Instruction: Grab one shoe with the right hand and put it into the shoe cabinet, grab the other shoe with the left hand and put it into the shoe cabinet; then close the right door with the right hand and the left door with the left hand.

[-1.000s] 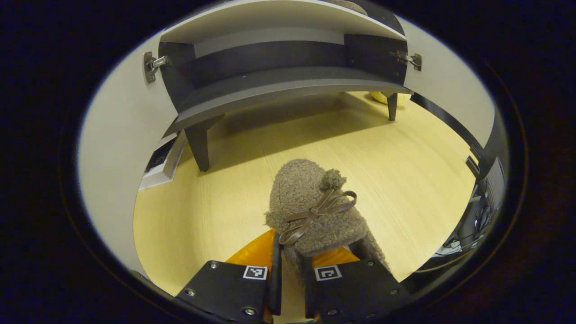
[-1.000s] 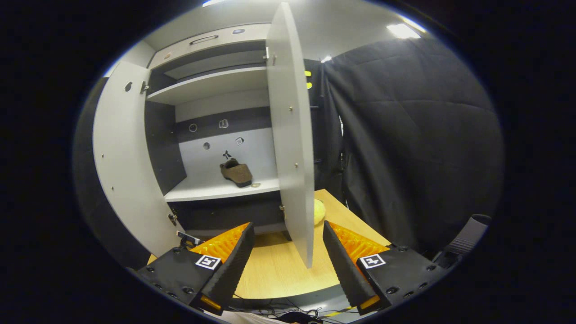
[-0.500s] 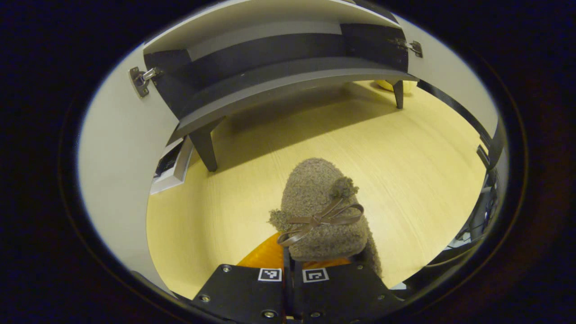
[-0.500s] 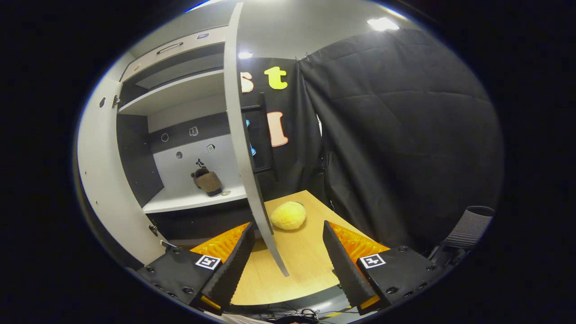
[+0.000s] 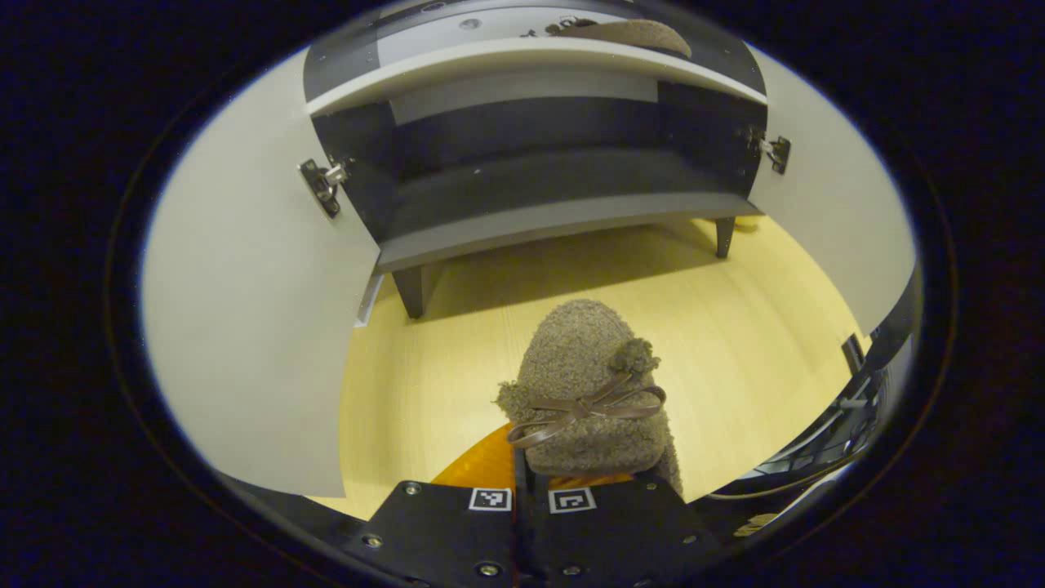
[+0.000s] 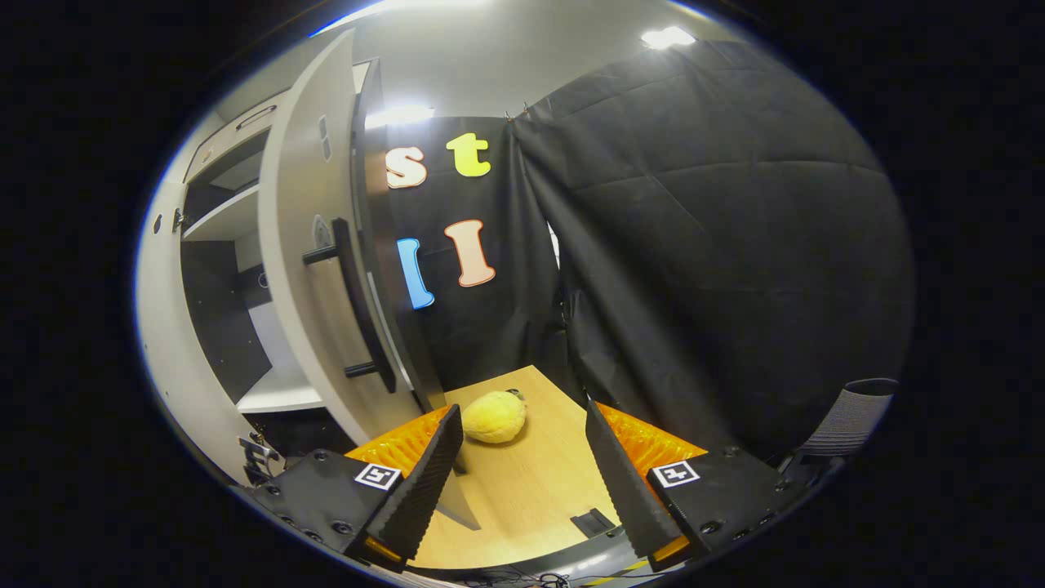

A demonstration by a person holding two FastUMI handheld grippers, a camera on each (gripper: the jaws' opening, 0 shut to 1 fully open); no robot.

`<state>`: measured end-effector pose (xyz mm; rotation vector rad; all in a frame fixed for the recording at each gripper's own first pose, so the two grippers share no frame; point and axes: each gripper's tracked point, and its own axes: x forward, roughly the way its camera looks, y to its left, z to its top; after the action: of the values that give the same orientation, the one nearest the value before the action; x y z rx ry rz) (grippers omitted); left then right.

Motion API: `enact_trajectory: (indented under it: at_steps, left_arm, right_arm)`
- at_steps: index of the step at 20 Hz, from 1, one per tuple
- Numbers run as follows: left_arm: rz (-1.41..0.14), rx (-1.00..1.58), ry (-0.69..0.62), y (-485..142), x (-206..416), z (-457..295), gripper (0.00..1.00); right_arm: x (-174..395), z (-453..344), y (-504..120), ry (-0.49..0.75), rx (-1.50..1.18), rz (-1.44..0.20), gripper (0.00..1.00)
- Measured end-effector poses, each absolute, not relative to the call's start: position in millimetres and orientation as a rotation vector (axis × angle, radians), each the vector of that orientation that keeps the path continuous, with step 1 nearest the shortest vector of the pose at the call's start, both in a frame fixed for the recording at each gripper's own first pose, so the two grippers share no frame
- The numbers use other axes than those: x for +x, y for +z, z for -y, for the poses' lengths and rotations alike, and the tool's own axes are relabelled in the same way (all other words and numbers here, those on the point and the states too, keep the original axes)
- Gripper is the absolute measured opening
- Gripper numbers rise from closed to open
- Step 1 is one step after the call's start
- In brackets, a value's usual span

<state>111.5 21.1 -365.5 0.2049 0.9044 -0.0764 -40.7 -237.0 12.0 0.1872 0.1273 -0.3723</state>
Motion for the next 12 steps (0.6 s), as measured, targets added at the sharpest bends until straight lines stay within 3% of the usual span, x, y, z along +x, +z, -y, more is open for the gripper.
enact_trajectory:
  at_steps: [4, 9, 11, 12]
  left_arm:
    - [-0.842, 0.175, -0.028, -361, 117, -21, 0.02]
    - [-0.753, 0.152, 0.032, -347, 124, -21, 0.02]
    - [-0.716, 0.144, 0.051, -347, 127, -22, 0.01]
    - [-0.701, 0.137, 0.057, -344, 129, -22, 0.02]
  right_arm:
    - [-18, 262, 19, -0.325, 0.185, -0.101, 0.96]
    - [5, 276, 15, -0.261, 0.155, -0.07, 0.92]
    - [10, 279, 13, -0.247, 0.155, -0.068, 0.96]
    - [11, 280, 11, -0.243, 0.16, -0.069, 0.92]
